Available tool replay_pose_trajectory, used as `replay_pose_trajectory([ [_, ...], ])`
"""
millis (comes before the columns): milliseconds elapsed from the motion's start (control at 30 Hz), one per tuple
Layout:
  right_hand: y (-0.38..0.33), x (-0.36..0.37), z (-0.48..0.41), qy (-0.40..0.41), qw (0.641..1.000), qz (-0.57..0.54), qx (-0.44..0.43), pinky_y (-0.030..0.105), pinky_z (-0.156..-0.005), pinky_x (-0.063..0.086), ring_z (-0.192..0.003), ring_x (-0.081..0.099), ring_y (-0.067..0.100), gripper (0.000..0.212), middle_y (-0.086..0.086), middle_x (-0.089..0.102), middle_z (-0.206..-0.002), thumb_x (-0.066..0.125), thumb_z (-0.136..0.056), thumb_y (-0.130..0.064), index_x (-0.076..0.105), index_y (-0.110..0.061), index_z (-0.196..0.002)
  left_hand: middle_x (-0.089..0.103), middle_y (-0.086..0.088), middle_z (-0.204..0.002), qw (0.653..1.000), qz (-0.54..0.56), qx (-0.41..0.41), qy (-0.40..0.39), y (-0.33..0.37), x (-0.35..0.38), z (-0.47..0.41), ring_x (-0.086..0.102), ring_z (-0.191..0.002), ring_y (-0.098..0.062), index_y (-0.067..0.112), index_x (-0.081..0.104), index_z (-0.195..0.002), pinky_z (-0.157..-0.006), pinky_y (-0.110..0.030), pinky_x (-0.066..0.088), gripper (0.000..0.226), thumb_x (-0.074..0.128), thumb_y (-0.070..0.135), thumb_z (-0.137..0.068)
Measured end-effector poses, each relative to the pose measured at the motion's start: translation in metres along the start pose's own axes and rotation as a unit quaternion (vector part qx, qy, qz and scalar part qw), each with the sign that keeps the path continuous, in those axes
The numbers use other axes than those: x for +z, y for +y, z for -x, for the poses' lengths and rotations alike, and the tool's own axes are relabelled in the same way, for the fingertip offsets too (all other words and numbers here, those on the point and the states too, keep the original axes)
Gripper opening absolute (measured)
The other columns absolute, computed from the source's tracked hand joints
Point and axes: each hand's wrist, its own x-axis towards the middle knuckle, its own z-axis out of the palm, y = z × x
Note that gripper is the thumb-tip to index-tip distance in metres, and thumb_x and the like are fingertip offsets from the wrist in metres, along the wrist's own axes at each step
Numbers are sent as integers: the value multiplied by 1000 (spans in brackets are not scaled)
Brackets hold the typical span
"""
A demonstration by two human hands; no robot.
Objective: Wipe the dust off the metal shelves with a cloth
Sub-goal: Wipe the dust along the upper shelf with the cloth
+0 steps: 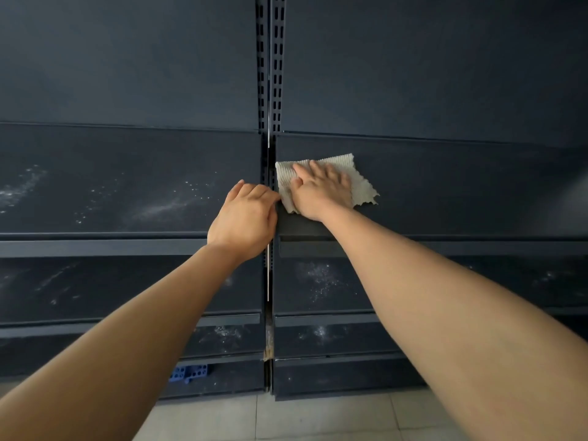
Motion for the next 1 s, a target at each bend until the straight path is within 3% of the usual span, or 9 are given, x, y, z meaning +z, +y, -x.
replay_pose_trajectory([
  [267,15,2,46,11,1000,-11,7,47,-119,0,-148,-2,22,51,-3,3,-162,11,-100,-41,10,-39,-151,63,-16,-106,1000,8,10,-1,0,-5,11,53,-101,-35,1,61,-108,-111,-41,25,27,41,9,-91],
  [500,18,2,71,24,994,10,102,48,-117,3,-148,2,26,53,0,5,-162,11,-99,-39,11,-34,-151,59,-18,-111,999,3,32,-28,-9,-6,19,53,-106,-35,-2,56,-115,-115,-40,15,29,39,4,-91],
  [700,-26,8,75,37,996,3,79,50,-117,1,-147,3,29,53,3,6,-162,14,-99,-40,13,-32,-151,56,-17,-116,999,-2,36,-40,-11,-8,19,50,-110,-33,0,52,-119,-116,-43,12,31,37,9,-94],
  [1000,20,3,76,43,995,-9,89,49,-117,5,-147,8,27,53,1,12,-161,15,-97,-42,17,-36,-150,58,-20,-109,1000,5,19,-23,-9,-2,16,51,-105,-37,-3,56,-115,-115,-43,15,29,42,2,-90],
])
